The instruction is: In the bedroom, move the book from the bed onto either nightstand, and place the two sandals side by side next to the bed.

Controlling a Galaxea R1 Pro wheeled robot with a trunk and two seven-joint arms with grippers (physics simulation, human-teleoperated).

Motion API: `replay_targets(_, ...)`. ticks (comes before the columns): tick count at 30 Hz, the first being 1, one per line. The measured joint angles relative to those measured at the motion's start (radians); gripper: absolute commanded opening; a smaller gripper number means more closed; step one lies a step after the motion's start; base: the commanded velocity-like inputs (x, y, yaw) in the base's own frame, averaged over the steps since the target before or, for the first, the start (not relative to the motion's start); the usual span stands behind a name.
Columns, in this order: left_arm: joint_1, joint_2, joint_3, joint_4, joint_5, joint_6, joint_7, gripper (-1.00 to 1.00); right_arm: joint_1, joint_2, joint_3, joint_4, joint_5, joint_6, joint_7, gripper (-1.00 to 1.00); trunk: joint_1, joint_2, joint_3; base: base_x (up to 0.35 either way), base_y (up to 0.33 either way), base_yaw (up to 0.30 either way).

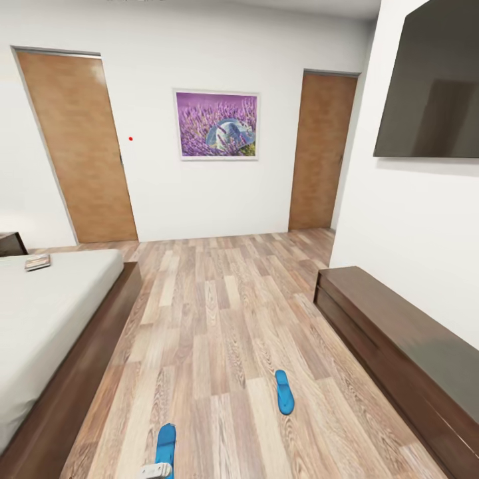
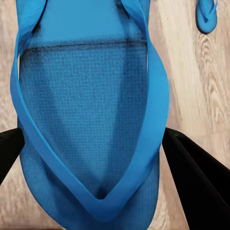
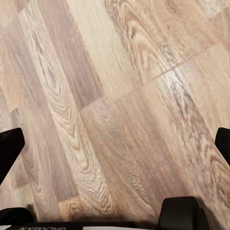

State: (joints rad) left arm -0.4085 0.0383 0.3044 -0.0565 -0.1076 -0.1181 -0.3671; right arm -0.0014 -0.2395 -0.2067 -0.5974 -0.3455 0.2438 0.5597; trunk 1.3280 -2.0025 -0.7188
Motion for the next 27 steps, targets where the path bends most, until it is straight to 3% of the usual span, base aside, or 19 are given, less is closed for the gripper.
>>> replay_targets(7,0.0,0.0,0.0,0.0,0.0,0.0,0.001,-1.0,0.0,0.0,0.001,0.0,0.0,0.0,0.0,1.0,0.0,0.0,0.0,0.0,0.0,0.185)
replay_targets(21,0.0,0.0,0.0,-0.001,0.0,0.0,0.001,-1.0,0.0,0.0,0.002,0.0,0.0,0.0,0.0,1.0,0.0,0.0,0.0,0.001,0.0,0.008)
replay_targets(27,0.0,0.0,0.001,-0.001,0.0,0.0,0.002,-1.0,0.0,0.0,0.003,0.0,0.0,0.0,0.0,1.0,0.0,0.0,0.0,0.21,0.0,0.0)
